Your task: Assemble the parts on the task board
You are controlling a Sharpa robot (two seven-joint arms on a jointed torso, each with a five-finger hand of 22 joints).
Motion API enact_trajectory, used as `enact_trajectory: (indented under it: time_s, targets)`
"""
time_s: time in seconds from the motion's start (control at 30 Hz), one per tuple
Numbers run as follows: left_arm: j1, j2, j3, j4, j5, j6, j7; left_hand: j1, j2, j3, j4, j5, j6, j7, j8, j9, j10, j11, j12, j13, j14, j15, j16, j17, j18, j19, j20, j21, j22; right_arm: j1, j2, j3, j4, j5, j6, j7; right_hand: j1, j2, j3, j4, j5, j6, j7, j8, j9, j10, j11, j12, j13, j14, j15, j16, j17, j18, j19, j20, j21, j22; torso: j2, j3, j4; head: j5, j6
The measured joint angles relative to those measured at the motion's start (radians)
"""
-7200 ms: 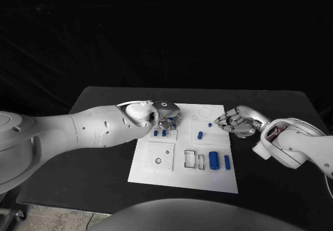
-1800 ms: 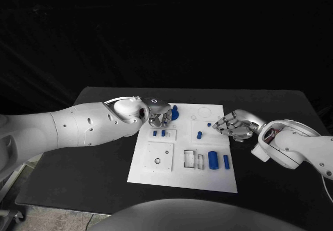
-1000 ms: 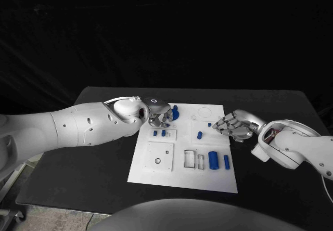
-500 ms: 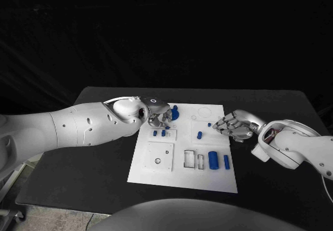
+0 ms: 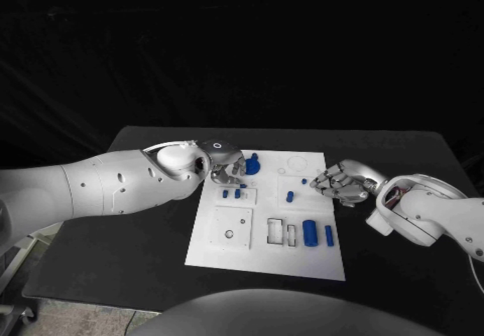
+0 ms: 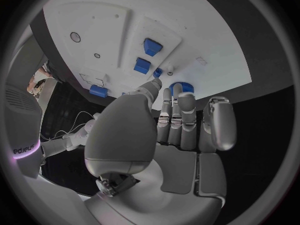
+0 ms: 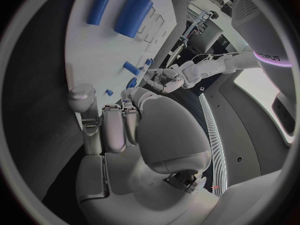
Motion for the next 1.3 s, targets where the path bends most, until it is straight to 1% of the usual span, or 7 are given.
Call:
enact_trajectory:
  time_s: [0.1,0.17,0.5,0.7,0.83,1.07,1.3]
  targets:
    - [0.000,-0.003,0.000,0.002,0.000,-0.010,0.000,0.020,-0.007,0.009,-0.009,0.000,0.000,0.000,0.000,-0.002,-0.004,0.003,0.000,0.002,0.000,0.000,0.000,-0.004,0.000,0.000,0.000,0.000,0.000,0.000,0.000,0.000,0.000,0.000,0.000,0.000,0.000,0.000,0.000,0.000,0.000,0.000,0.000,0.000,0.000,0.000,0.000,0.000,0.000,0.000,0.000,0.000,0.000,0.000,0.000,0.000,0.000,0.000,0.000,-0.0001,0.0001,0.000,0.000]
    - [0.000,-0.004,0.000,0.003,0.000,-0.015,0.000,0.027,-0.014,0.011,-0.011,0.000,0.000,0.000,0.000,-0.003,-0.007,0.000,0.000,0.002,0.000,0.000,0.000,-0.008,0.000,0.000,0.000,0.000,0.000,0.000,0.001,0.000,0.000,0.000,0.000,0.000,0.000,0.000,0.000,0.000,0.000,0.000,0.000,0.000,0.000,0.000,0.000,0.000,0.000,0.000,0.000,0.000,0.000,0.000,0.000,0.000,0.000,0.000,0.000,-0.0003,0.0001,0.000,0.000]
    - [0.000,0.011,0.000,-0.003,0.000,-0.014,0.000,0.036,-0.015,0.018,-0.018,-0.006,0.000,0.000,0.000,-0.006,-0.007,0.000,0.000,0.004,0.000,0.000,0.000,-0.018,0.000,0.000,0.000,-0.004,0.000,-0.002,0.002,0.000,0.000,0.000,0.002,0.000,0.000,0.000,0.000,0.000,0.000,0.000,0.000,0.000,0.000,0.000,0.000,0.000,0.000,0.000,0.000,0.000,0.000,0.000,0.000,0.000,0.000,0.000,0.000,-0.0004,-0.0006,0.005,0.000]
    - [0.000,0.023,0.000,-0.010,0.000,0.004,0.000,0.036,-0.015,0.021,-0.015,-0.006,0.000,0.000,0.000,-0.007,-0.008,0.000,0.000,0.004,-0.004,-0.003,-0.005,-0.023,0.000,0.000,0.000,-0.010,0.000,-0.003,0.003,0.000,0.000,0.001,0.004,0.000,0.000,0.000,0.003,-0.003,0.000,0.000,0.000,0.000,0.000,0.000,0.000,0.000,0.000,0.000,0.000,0.000,0.000,0.000,0.000,0.000,0.000,0.000,0.000,-0.0003,-0.0012,0.005,0.000]
    - [0.000,0.033,0.000,-0.015,0.001,0.022,0.000,0.036,-0.015,0.021,-0.015,-0.010,0.000,0.000,0.000,-0.007,-0.011,0.004,-0.004,0.004,-0.007,0.000,-0.006,-0.027,0.000,0.000,0.000,-0.010,0.000,-0.003,0.003,0.000,0.000,0.001,0.006,0.000,0.000,0.000,0.003,-0.003,0.000,0.000,0.000,0.000,0.000,0.000,0.000,0.000,0.000,0.000,0.000,0.000,0.000,0.000,0.000,0.000,0.000,0.000,0.000,-0.0002,-0.0012,0.004,0.000]
    - [-0.009,0.051,0.000,-0.024,0.001,0.053,0.004,0.040,-0.011,0.025,-0.019,-0.010,0.000,0.000,0.000,-0.008,-0.011,0.004,-0.004,0.004,-0.007,0.000,-0.006,-0.029,0.000,0.000,0.000,-0.014,0.000,-0.003,0.003,0.000,0.000,0.001,0.008,0.000,0.000,0.000,0.003,-0.003,0.000,0.000,0.000,0.000,0.000,0.000,0.000,0.000,0.000,0.000,0.000,0.000,0.000,0.000,0.000,0.000,0.000,0.000,0.000,0.0000,-0.0012,0.003,0.000]
    - [-0.013,0.065,0.000,-0.034,0.003,0.077,0.008,0.047,-0.013,0.029,-0.021,-0.010,0.004,0.004,0.000,-0.009,-0.011,0.004,-0.004,0.004,-0.011,0.004,-0.010,-0.031,0.000,0.000,0.000,-0.014,0.000,-0.003,0.003,0.000,0.000,0.001,0.010,0.000,0.000,0.000,0.003,-0.003,0.000,0.000,0.000,0.000,0.000,0.000,0.000,0.000,0.000,0.000,0.000,0.000,0.000,0.000,0.000,0.000,0.000,0.000,0.000,0.0001,-0.0007,0.004,0.000]
